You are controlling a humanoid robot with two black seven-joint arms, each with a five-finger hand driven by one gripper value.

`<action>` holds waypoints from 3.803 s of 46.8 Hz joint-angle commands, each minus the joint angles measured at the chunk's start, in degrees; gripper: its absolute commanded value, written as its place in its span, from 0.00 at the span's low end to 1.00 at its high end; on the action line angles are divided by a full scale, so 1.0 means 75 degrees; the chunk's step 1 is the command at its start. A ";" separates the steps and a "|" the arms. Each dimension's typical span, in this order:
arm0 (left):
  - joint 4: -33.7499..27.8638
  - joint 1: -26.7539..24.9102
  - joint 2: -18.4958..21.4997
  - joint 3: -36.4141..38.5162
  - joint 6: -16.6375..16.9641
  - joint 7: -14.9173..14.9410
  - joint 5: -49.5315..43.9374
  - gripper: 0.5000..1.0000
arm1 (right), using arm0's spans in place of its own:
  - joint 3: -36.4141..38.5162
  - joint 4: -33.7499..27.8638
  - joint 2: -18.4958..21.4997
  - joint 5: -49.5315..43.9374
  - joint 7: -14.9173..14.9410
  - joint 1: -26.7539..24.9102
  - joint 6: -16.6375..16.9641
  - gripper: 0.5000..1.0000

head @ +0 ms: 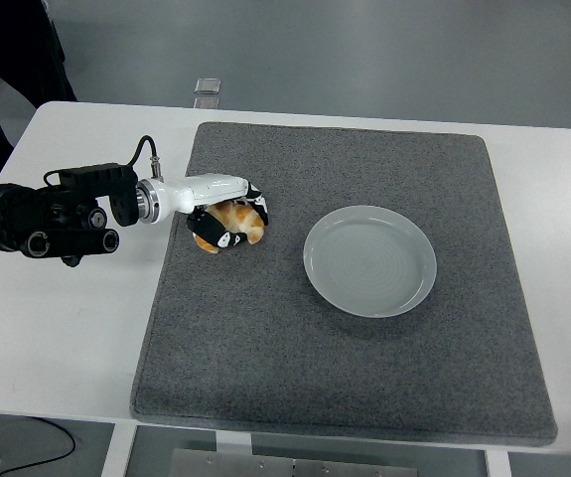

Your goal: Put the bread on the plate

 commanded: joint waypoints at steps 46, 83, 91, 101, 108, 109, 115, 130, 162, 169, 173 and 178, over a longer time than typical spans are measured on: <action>-0.0298 -0.0339 0.0024 -0.0103 0.0283 -0.0022 -0.0118 0.00 | 0.0000 0.0000 0.0000 0.0000 0.0000 0.0000 0.0001 0.90; -0.0895 -0.2776 0.0305 -0.0091 0.0142 0.0002 -0.0211 0.00 | 0.0000 0.0000 0.0000 0.0000 0.0000 0.0000 0.0001 0.90; -0.0884 -0.3058 0.0235 -0.0103 0.0142 0.0002 -0.0211 0.00 | 0.0000 0.0000 0.0000 0.0000 0.0000 0.0000 0.0001 0.90; -0.0825 -0.3280 -0.0093 -0.0138 0.0177 -0.0010 -0.0223 0.00 | 0.0000 0.0000 0.0000 0.0000 0.0000 0.0000 0.0001 0.90; -0.0802 -0.3468 -0.0303 -0.0384 0.0166 -0.0022 -0.0211 0.00 | 0.0000 0.0000 0.0000 0.0000 0.0000 0.0000 0.0001 0.90; -0.0802 -0.3468 -0.0374 -0.0396 0.0166 -0.0033 -0.0211 0.00 | 0.0000 0.0000 0.0000 0.0000 0.0000 0.0000 0.0001 0.90; -0.0755 -0.3468 -0.0842 -0.0408 0.0189 -0.0068 -0.0211 0.00 | 0.0000 0.0000 0.0000 0.0000 0.0000 0.0000 -0.0010 0.90; -0.0286 -0.3281 -0.1921 -0.0384 0.0213 -0.0291 -0.0165 0.00 | 0.0000 0.0000 0.0000 0.0000 0.0000 0.0000 0.0001 0.90; 0.0698 -0.1933 -0.2988 -0.0185 0.0166 -0.0455 0.0210 0.00 | 0.0000 0.0000 0.0000 0.0000 0.0000 0.0000 0.0001 0.90; 0.1014 -0.1617 -0.3257 -0.0091 0.0177 -0.0455 0.0339 0.00 | 0.0000 0.0000 0.0000 0.0000 0.0000 0.0000 0.0001 0.90; 0.1155 -0.1499 -0.3316 0.0014 0.0177 -0.0455 0.0386 0.00 | 0.0000 0.0000 0.0000 0.0000 0.0000 0.0000 0.0001 0.90; 0.1237 -0.1300 -0.3456 0.0038 0.0177 -0.0455 0.0445 0.00 | 0.0000 0.0000 0.0000 0.0000 0.0000 0.0000 0.0001 0.90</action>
